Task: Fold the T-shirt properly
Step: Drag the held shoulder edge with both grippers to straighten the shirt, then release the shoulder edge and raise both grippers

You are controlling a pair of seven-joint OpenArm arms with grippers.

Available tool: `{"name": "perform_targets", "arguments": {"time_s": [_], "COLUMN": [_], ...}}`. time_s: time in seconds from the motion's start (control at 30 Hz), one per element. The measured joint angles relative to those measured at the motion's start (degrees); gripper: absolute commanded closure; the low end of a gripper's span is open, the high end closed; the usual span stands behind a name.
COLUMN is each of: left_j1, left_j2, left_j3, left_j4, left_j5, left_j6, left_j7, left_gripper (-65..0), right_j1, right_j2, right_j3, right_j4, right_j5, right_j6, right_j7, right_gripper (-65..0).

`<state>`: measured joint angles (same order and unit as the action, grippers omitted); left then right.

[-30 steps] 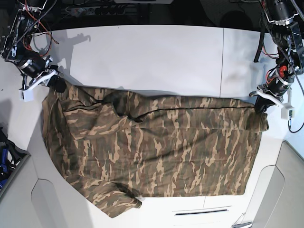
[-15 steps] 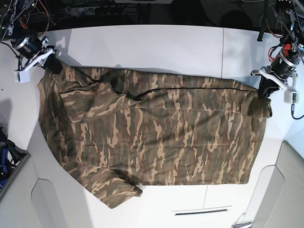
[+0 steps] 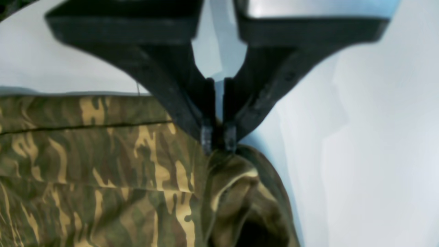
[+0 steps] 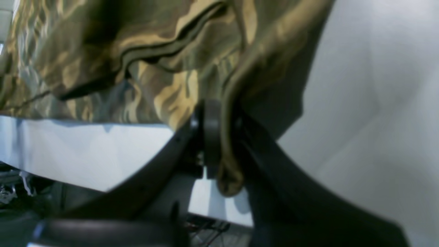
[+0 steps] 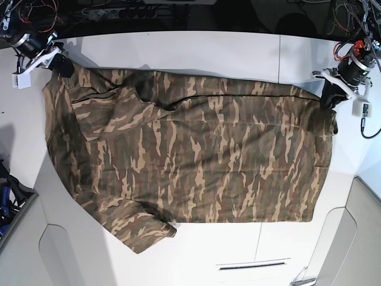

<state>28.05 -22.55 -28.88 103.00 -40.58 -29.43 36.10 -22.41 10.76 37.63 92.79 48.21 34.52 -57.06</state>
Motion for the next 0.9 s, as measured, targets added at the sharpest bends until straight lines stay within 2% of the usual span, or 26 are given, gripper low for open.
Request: {"name": "perform_targets", "arguments": {"time_s": [0.13,0.27,0.43,0.57,0.9], "left_j1": [1.14,2.71,4.7,5.18,7.34], "left_j2": [1.73,3.96,6.82,7.3,7.32], "left_j3": [-0.63,-3.17,-6.84,-8.44,-8.92], "left_j4": [1.25,2.95,5.9,6.49,6.49], "left_j5": [0.0,-0.02,-0.7,-3.5,-4.0], "left_j6": [-0.02,-2.58,-3.26,-5.33,-5.38], "left_j7": [0.09,0.07,1.38,2.89,3.78], "left_gripper": [0.0,0.0,0.0,0.0,0.0], "right_j1": [0.0,0.0,-0.35,-2.21,-4.04], "right_j2": [0.0,-0.02,0.02,0.0,0.0], "right_j3": [2.71,5.18,6.19,6.19,6.19], "right_j4": [0.0,0.0,0.0,0.0,0.0], "right_j5": [2.01,4.57,5.6,7.48,7.54], "right_j6": [0.0,0.02,0.26,0.44,0.46], "right_j7": [-1.81,-4.48,-5.35,-5.31,-5.38], "right_gripper": [0.0,0.0,0.0,0.0,0.0]}}
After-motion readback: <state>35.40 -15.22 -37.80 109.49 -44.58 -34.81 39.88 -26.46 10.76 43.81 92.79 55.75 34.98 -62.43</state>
